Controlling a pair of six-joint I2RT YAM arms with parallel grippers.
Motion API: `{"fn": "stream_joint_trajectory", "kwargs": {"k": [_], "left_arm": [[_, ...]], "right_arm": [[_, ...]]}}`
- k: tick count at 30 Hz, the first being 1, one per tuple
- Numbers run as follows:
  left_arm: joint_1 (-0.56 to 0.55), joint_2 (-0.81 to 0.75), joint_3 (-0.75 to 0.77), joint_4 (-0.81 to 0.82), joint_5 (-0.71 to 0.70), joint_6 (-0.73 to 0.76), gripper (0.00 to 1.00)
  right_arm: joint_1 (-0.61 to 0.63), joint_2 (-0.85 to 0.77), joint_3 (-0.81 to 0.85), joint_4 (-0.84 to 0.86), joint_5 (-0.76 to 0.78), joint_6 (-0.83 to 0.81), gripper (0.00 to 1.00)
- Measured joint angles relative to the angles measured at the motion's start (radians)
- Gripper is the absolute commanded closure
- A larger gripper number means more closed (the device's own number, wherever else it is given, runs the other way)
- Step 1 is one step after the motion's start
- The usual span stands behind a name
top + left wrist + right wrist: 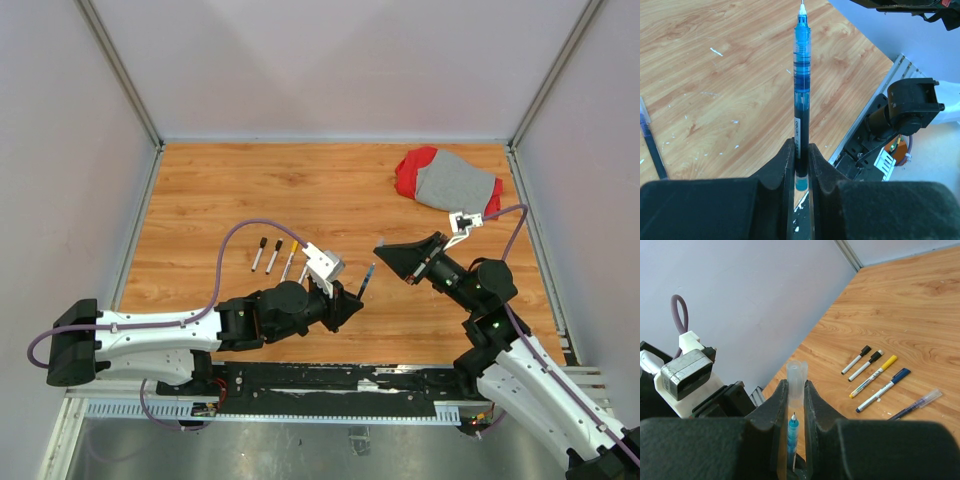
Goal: Insert the pens into the pen caps
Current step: Insert the pen cap onto the pen.
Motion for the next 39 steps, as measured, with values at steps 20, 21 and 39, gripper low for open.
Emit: {"fn": "stream_joint_trajectory", "kwargs": {"k": [20, 21, 39], "left_arm": [[0.000, 0.000, 0.000, 0.000, -0.005, 0.000, 0.99], [0.000, 0.000, 0.000, 0.000, -0.005, 0.000, 0.99], [-0.001, 0.000, 0.000, -0.001, -0.005, 0.004, 0.99]], "right_arm": [[0.000, -0.019, 0.000, -0.015, -0.031, 0.000, 0.99], [0.000, -0.021, 0.000, -0.017, -0.031, 0.000, 0.99], [0.000, -0.023, -0.005, -0.028, -0.049, 0.000, 0.99]]}}
